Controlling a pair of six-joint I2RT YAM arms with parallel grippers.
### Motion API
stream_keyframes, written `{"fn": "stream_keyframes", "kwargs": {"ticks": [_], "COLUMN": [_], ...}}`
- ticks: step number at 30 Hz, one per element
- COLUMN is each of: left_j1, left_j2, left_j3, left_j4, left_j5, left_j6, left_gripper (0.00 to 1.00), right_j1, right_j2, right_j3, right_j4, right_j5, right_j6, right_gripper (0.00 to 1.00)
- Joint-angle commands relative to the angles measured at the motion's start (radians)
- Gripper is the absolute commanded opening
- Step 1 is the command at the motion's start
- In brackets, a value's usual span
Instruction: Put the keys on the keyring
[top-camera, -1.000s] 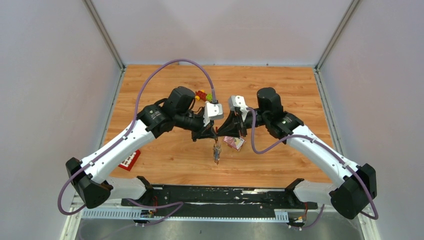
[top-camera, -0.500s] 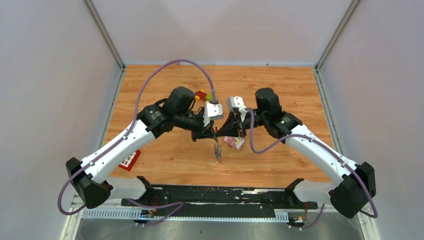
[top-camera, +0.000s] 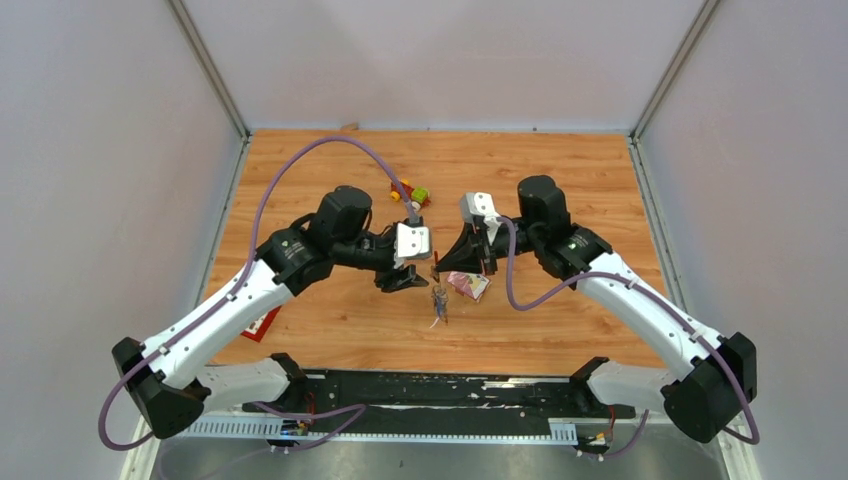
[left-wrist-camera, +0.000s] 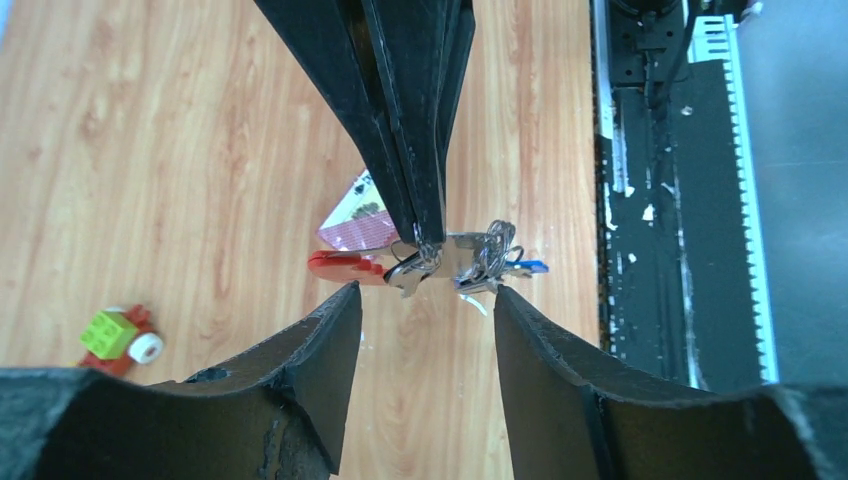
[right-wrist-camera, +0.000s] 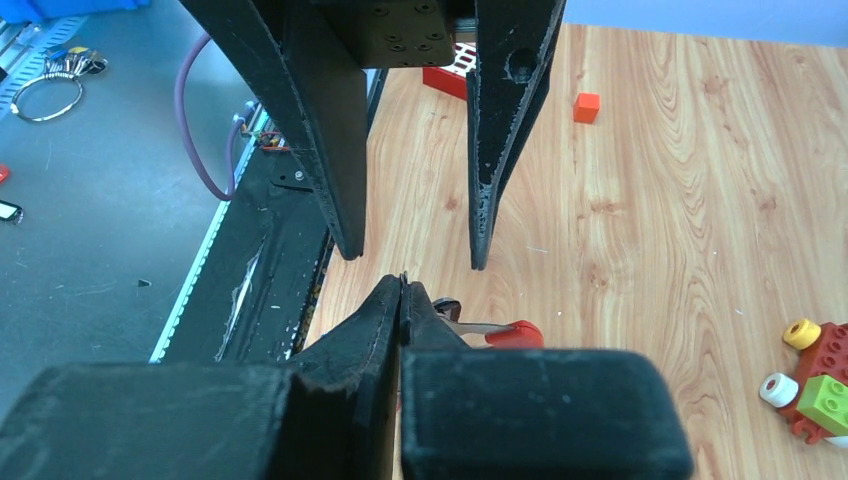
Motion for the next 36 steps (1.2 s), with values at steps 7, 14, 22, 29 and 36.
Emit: {"fn": "stream_keyframes", "kwargs": {"ticks": [7, 14, 22, 29, 36], "left_j1": [0.007, 0.007, 0.007, 0.007, 0.007], "left_j2": [-0.012, 0.020, 0.018, 0.025, 0.024], "left_j3": [-0.060, -0.063, -0.104, -0.128, -0.151], "left_j4": [0.168, 0.199, 0.227, 0.295, 0.324], "left_j5": [0.087, 0.146, 0.173, 0.194, 0.229], "left_j6": [0.186, 0.176, 0.155, 0.086, 0.056], "left_gripper": [0.50, 0.24, 0.15, 0.14, 0.12], "right_j1": [-0.026, -0.033, -0.035, -0.035, -0.035], "right_j2": [-0.046, -0.050, -0.051, -0.053, -0.064], "right_j3": [0.010, 0.003, 0.003, -0.003, -0.008], "right_j4": [0.021, 0.026, 0.033, 0.043, 0.045], "right_j5": [-0.080, -0.078, -0.069, -0.044, 0.028], "right_j6": [-0.019, -0.016, -0.007, -0.004, -0.011], "right_gripper": [0.00, 0.00, 0.00, 0.00, 0.00]}}
